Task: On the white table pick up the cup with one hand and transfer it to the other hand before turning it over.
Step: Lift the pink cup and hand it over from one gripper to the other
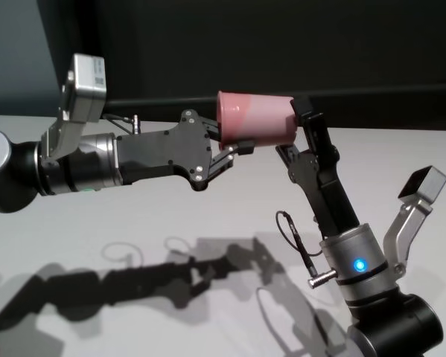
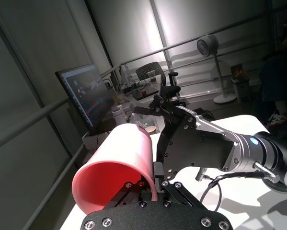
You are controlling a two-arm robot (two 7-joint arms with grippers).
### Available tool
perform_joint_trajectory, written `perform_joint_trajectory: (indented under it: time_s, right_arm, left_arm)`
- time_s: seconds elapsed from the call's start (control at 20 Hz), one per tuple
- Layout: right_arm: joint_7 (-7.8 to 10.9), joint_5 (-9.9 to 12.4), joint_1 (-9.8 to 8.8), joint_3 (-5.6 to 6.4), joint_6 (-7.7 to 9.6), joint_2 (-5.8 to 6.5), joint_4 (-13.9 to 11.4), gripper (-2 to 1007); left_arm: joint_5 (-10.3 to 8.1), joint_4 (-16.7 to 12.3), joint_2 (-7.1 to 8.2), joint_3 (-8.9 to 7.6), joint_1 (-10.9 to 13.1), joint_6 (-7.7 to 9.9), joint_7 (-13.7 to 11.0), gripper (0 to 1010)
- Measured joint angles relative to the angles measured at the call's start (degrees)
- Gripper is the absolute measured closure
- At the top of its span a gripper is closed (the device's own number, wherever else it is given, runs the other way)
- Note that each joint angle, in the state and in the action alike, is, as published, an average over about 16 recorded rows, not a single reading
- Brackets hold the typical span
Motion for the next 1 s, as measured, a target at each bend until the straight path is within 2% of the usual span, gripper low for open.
perform_joint_trajectory:
  time_s: [1.0]
  right_arm:
    - [-1.06, 0.51, 1.27, -2.69, -3.24, 1.52, 0.61, 4]
  left_arm:
    - [0.0, 0.0, 0.0, 0.0, 0.0, 0.0, 0.0, 973]
